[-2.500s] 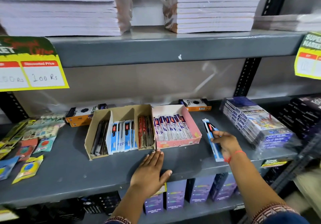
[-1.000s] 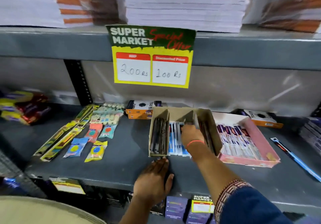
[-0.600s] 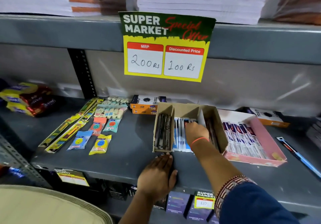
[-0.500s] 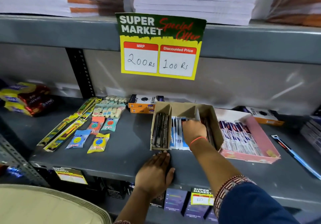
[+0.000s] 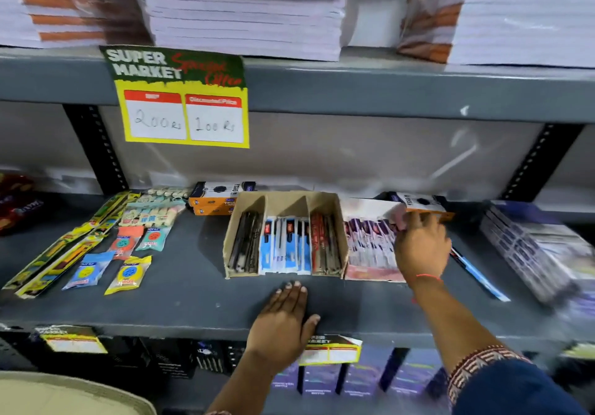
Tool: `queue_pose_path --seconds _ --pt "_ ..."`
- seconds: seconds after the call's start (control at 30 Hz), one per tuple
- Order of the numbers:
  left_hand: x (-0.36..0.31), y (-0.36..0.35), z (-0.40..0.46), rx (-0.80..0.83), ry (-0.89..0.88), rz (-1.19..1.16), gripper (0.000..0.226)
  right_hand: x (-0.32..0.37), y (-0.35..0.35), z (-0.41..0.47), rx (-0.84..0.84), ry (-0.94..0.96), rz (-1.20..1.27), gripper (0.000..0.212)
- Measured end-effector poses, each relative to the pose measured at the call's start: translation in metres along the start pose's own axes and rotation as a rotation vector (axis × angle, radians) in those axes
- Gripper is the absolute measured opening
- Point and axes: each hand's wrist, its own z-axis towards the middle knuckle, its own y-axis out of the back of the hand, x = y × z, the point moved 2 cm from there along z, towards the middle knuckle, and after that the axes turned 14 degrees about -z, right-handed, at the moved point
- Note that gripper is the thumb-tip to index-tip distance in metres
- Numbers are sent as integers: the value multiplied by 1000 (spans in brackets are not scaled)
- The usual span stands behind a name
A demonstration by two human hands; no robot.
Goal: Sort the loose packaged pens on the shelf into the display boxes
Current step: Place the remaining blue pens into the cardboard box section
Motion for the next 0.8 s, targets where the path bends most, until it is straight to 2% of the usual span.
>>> queue_pose_path --seconds 0.1,0.17,0.2,0.3,0.37,0.4,0.47,0.57,0.67,0.8 --pt "-26 -16 9 58 -6 -28 117 -43 -4 8 17 -164 36 32" --pt "-45 -17 16 75 27 -39 111 -73 -10 14 73 -225 13 34" --pt "-52 -17 19 149 46 -19 106 -88 -15 16 109 -255 3 34" --pt "-68 -31 29 139 78 31 88 -122 -31 19 341 -310 -92 39" --pt "-73 -32 29 139 100 -6 88 -134 -40 20 462 -294 -141 41" --pt "-75 -31 30 84 67 -2 91 -136 -43 22 485 -276 -138 40" --pt "-75 -34 30 102 52 53 91 -139 -47 27 505 -262 -105 38" --pt "-75 -31 30 104 92 108 71 -142 -49 36 560 -294 7 38" --pt "-78 -30 29 104 102 121 66 -146 -54 45 615 -287 74 42" --pt "-77 -32 30 114 108 110 66 -143 -56 46 557 -251 30 38"
